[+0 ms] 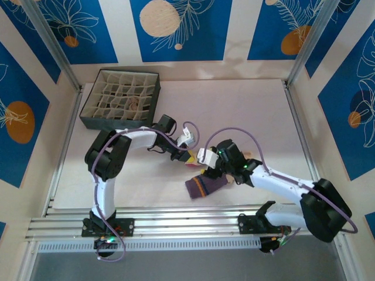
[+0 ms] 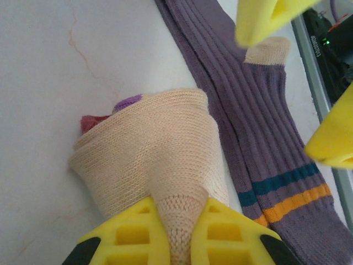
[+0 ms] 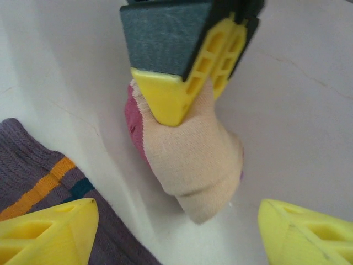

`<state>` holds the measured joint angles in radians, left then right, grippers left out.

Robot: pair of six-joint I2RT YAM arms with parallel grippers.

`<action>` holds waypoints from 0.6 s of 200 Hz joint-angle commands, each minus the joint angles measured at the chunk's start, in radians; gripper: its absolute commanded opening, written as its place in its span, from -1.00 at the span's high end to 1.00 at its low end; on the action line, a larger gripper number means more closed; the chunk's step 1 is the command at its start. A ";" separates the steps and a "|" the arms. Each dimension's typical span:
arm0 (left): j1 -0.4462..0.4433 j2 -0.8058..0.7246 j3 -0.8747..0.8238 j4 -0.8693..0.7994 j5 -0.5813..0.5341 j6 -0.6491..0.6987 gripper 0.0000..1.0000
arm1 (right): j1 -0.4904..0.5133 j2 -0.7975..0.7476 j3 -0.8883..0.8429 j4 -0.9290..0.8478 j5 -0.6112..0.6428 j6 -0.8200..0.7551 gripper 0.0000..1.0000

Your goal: Roll the socks

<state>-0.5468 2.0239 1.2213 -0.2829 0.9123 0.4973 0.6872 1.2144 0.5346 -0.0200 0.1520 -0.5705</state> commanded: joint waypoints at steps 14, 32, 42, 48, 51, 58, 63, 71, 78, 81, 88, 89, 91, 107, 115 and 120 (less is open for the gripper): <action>0.008 0.058 0.035 -0.107 0.047 -0.026 1.00 | 0.015 0.112 0.054 0.112 0.041 -0.144 -0.49; 0.009 0.070 0.049 -0.127 0.043 -0.028 1.00 | 0.014 0.162 0.060 0.163 0.085 -0.185 -0.47; 0.008 0.073 0.054 -0.134 0.043 -0.026 1.00 | 0.012 0.188 0.076 0.155 0.089 -0.199 -0.47; 0.008 0.075 0.055 -0.134 0.043 -0.026 1.00 | 0.010 0.202 0.082 0.155 0.086 -0.204 -0.46; 0.008 0.076 0.055 -0.135 0.045 -0.026 1.00 | 0.009 0.209 0.083 0.156 0.085 -0.210 -0.46; 0.008 0.078 0.055 -0.135 0.048 -0.026 1.00 | 0.007 0.223 0.085 0.165 0.082 -0.217 -0.46; 0.010 0.079 0.056 -0.137 0.050 -0.027 1.00 | 0.006 0.234 0.088 0.167 0.078 -0.219 -0.46; 0.011 0.081 0.057 -0.139 0.053 -0.027 1.00 | 0.004 0.252 0.093 0.161 0.066 -0.221 -0.45; 0.012 0.084 0.061 -0.141 0.055 -0.029 1.00 | 0.002 0.268 0.103 0.153 0.054 -0.224 -0.45; 0.013 0.086 0.061 -0.142 0.058 -0.028 1.00 | 0.002 0.275 0.105 0.146 0.048 -0.225 -0.45; 0.013 0.090 0.066 -0.145 0.063 -0.030 1.00 | 0.002 0.295 0.115 0.135 0.037 -0.228 -0.44; 0.013 0.090 0.067 -0.145 0.064 -0.031 1.00 | 0.002 0.296 0.117 0.132 0.036 -0.229 -0.44; 0.013 0.091 0.067 -0.147 0.065 -0.031 1.00 | 0.002 0.302 0.119 0.127 0.033 -0.229 -0.44; 0.015 0.098 0.077 -0.153 0.070 -0.034 1.00 | 0.002 0.342 0.141 0.089 0.011 -0.236 -0.42; 0.017 0.098 0.080 -0.151 0.066 -0.039 0.99 | 0.002 0.355 0.149 0.073 -0.004 -0.240 -0.41; 0.017 0.098 0.082 -0.153 0.064 -0.042 0.97 | 0.002 0.363 0.153 0.068 -0.010 -0.242 -0.40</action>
<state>-0.5400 2.0830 1.2892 -0.3656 0.9794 0.4744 0.6933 1.5387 0.6506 0.0967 0.1989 -0.7811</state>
